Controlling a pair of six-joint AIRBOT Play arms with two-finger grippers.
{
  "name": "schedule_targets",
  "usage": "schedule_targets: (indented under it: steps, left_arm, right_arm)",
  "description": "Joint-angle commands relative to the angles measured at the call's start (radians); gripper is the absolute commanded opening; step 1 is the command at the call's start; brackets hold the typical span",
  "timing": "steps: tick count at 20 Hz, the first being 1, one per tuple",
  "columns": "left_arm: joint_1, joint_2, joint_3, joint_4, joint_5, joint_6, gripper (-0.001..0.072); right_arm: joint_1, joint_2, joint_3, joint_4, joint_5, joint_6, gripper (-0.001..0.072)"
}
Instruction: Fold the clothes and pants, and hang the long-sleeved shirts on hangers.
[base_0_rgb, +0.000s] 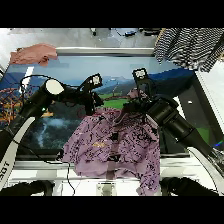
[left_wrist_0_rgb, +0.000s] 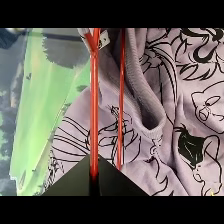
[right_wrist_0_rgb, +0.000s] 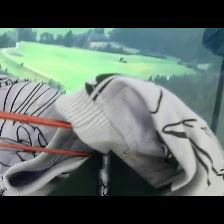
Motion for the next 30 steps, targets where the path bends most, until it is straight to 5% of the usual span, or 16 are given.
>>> schedule_targets:
  steps: [1, 6, 14, 18, 19, 20, 21, 22, 27, 30]
  left_arm:
    - [-0.001, 0.0, 0.001, 0.0, 0.0, 0.0, 0.0027]
    - [0.0, 0.0, 0.001, 0.002, -0.008, 0.003, 0.0027]
    - [-0.001, -0.031, 0.001, 0.001, -0.081, 0.035, 0.0027]
    - [0.0, -0.031, 0.001, 0.001, -0.087, 0.044, 0.0027]
    - [0.001, -0.027, 0.001, 0.001, -0.087, 0.051, 0.0027]
    - [0.001, -0.025, 0.001, 0.001, -0.087, 0.051, 0.0027]
    - [0.001, -0.021, 0.001, 0.002, -0.087, 0.051, 0.0027]
    - [0.002, -0.019, 0.001, 0.001, -0.087, 0.054, 0.0027]
    - [0.014, -0.006, 0.001, -0.007, -0.088, 0.054, 0.0027]
    - [0.014, 0.034, 0.001, -0.008, -0.104, 0.081, 0.0027]
  right_arm:
    - [0.001, -0.001, -0.001, -0.014, -0.035, 0.009, 0.0032]
    - [0.043, 0.002, 0.006, 0.016, -0.07, -0.053, 0.0028]
    - [0.215, 0.002, 0.18, 0.174, -0.084, -0.394, 0.0025]
    - [0.21, 0.001, 0.191, 0.175, 0.007, -0.422, 0.0028]
    - [0.204, 0.004, 0.192, 0.148, 0.038, -0.423, 0.0148]
    - [0.203, 0.012, 0.192, 0.118, 0.062, -0.423, 0.0348]
    - [0.199, 0.029, 0.192, 0.075, 0.083, -0.43, 0.0449]
    - [0.195, 0.054, 0.192, 0.061, 0.095, -0.469, 0.0464]
    - [0.045, 0.208, 0.191, 0.114, 0.103, -0.825, 0.0464]
    - [-0.141, 0.2, 0.19, 0.394, 0.161, -1.164, 0.0465]
